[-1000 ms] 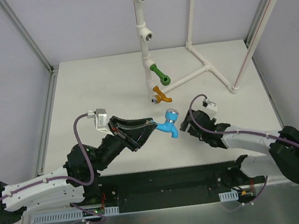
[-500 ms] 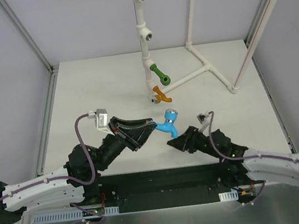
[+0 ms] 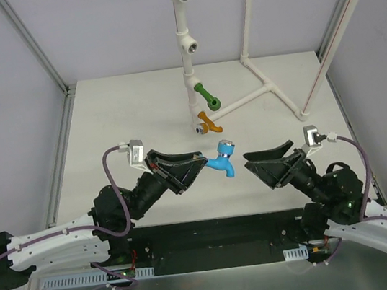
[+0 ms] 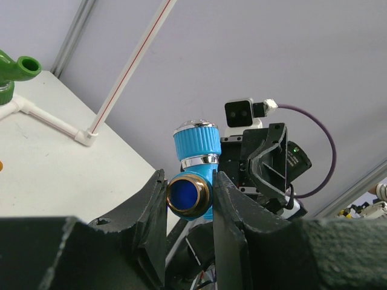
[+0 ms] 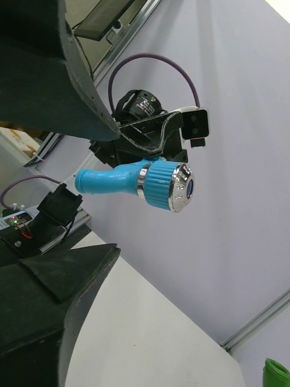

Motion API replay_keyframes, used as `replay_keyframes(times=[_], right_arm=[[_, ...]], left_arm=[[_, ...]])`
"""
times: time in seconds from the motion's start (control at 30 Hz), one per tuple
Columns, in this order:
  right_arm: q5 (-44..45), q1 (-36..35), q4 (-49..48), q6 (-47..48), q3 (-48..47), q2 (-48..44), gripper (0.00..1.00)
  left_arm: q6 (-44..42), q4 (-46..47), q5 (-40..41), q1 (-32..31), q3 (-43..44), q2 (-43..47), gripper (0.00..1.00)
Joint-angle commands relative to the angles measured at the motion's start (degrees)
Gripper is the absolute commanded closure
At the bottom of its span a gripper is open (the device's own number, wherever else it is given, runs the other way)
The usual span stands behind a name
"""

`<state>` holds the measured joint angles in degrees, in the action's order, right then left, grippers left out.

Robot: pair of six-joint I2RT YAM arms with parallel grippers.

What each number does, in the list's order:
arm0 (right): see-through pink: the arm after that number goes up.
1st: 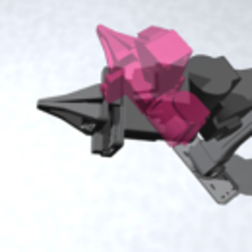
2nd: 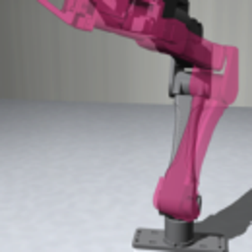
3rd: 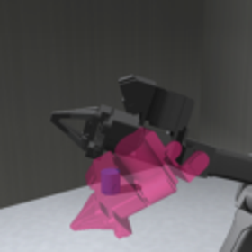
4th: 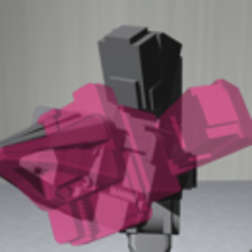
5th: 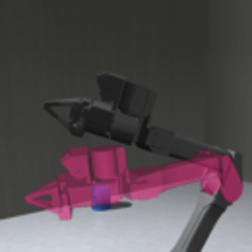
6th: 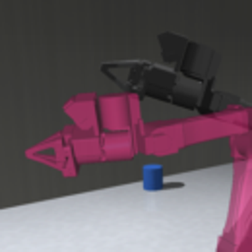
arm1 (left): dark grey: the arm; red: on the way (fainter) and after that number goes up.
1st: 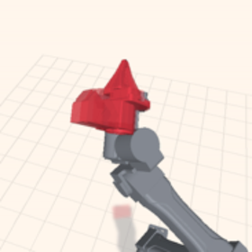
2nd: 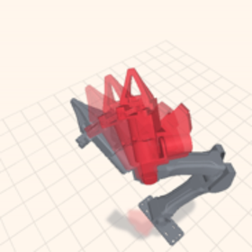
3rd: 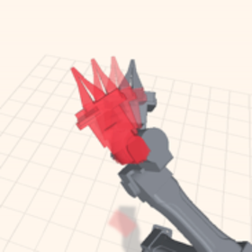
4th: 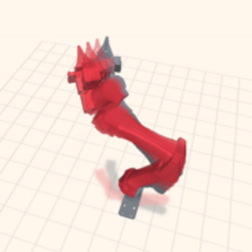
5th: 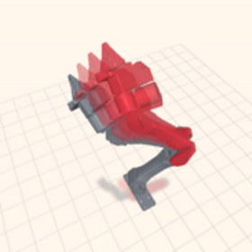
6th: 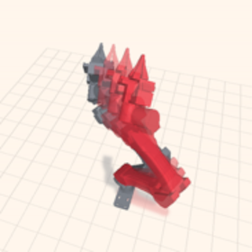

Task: Install the water faucets
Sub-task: Adjust the water faucet.

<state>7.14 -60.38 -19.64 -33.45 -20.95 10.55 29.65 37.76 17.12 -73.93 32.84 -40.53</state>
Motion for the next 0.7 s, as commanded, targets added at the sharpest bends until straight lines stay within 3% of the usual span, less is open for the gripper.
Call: replay_keyframes(times=[0.0, 0.47, 0.67], right_arm=[[-3.61, -0.35, 1.80, 3.22, -6.11, 5.26, 0.24], [-4.94, -0.35, -6.90, -1.18, -7.44, 12.66, 0.30], [-5.64, -0.27, -8.04, -2.32, -8.58, 13.97, 0.39]], left_arm=[[1.55, 7.50, -2.27, -0.60, 1.17, -0.68, 1.00], [0.85, 13.48, -3.59, -0.51, 1.44, -5.08, 1.00], [0.94, 16.55, -3.85, -0.51, 1.00, -7.01, 1.00]])
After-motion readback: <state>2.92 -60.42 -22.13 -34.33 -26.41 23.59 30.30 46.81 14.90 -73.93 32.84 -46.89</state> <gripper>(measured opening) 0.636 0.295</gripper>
